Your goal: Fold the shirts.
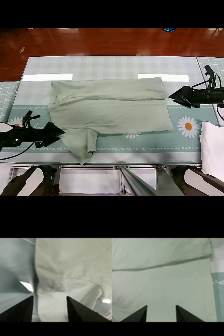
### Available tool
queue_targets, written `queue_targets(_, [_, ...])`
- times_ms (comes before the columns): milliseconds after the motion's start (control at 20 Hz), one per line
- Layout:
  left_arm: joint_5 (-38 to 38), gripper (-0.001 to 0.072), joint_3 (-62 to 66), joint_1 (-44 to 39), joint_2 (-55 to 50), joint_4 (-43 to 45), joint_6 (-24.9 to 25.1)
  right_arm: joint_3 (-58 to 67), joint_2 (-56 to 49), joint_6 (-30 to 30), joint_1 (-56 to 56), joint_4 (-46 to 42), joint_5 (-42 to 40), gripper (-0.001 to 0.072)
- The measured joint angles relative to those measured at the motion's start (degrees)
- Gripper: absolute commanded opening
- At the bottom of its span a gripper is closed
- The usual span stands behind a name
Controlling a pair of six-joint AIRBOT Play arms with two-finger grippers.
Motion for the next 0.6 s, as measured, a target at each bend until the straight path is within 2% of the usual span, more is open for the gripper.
queue_targets(50, [0.4,0.0506,0.0,-1.1,-1.0,-0.9,-0.2,0.0,0.0,0.0,0.0,0.0,-0.1,0.0412])
queue_targets(100, [0.9,0.0413,0.0,-2.1,-2.1,-1.3,-0.2,0.0,0.0,0.0,0.0,0.0,-0.2,0.0412])
queue_targets(150, [1.5,0.012,-0.1,-3.1,-3.2,-1.5,-0.1,0.0,0.0,0.2,-0.1,0.0,-0.4,0.0412])
queue_targets(200, [2.7,0.0022,-0.1,-4.0,-4.1,-1.3,0.3,0.0,0.0,0.6,-0.4,0.1,-0.4,0.0412])
queue_targets(350, [3.0,0.0022,0.0,-5.5,-5.5,-1.7,1.2,0.0,0.5,2.3,-4.3,-1.3,-0.3,0.0412])
queue_targets(600, [2.6,0.0022,1.7,-6.3,-6.2,-0.9,1.8,-4.7,1.8,8.5,-12.9,-13.7,5.1,0.0412])
